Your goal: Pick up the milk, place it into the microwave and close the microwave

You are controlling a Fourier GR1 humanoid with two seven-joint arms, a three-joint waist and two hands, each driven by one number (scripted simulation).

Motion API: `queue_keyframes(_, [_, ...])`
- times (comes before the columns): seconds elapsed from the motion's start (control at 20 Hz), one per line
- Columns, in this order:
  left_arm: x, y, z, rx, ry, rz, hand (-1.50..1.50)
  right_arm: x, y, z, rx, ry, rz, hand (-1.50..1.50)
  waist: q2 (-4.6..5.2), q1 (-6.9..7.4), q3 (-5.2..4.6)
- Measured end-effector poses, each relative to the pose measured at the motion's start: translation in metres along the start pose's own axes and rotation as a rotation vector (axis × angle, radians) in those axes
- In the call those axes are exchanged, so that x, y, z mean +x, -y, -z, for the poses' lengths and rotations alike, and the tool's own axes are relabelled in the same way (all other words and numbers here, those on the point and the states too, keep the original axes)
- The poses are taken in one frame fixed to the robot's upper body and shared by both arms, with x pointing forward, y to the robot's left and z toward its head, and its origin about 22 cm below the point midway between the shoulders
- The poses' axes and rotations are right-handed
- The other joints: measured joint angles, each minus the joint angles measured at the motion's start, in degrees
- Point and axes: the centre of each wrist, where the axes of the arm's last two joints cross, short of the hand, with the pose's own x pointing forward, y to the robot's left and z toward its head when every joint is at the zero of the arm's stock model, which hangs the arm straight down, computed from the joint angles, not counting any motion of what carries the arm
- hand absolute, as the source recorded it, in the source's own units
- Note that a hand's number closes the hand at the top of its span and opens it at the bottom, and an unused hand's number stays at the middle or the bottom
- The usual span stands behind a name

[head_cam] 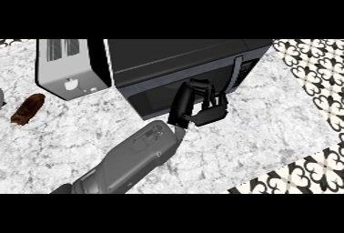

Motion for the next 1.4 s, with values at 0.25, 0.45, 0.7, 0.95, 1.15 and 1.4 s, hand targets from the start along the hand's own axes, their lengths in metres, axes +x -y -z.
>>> queue_keyframes(0.25, [-0.002, -0.001, 0.000, 0.021, 0.022, -0.024, 1.50, 0.004, 0.009, 0.007, 0.008, 0.008, -0.010, -1.50, 0.03, -0.60, 0.10])
queue_keyframes(0.45, [-0.003, -0.001, 0.000, 0.026, 0.036, -0.037, 1.50, 0.008, 0.017, 0.012, 0.015, 0.014, -0.024, -1.50, 0.02, -0.80, 0.17])
queue_keyframes(0.7, [-0.005, -0.002, 0.000, 0.035, 0.058, -0.047, 1.50, 0.012, 0.027, 0.017, 0.011, 0.020, -0.040, -1.50, 0.09, -1.12, 0.27])
queue_keyframes(0.95, [-0.007, -0.002, 0.000, 0.037, 0.075, -0.054, 1.50, 0.017, 0.039, 0.021, 0.004, 0.020, -0.066, -1.50, 0.12, -1.19, 0.34])
queue_keyframes(1.15, [-0.008, -0.002, 0.000, 0.041, 0.087, -0.062, 1.50, 0.020, 0.047, 0.024, 0.004, 0.023, -0.074, -1.50, 0.16, -1.28, 0.40])
queue_keyframes(1.4, [-0.009, -0.002, 0.000, 0.047, 0.100, -0.065, 1.50, 0.031, 0.060, 0.032, 0.020, 0.021, -0.133, -1.50, 0.20, -1.41, 0.42])
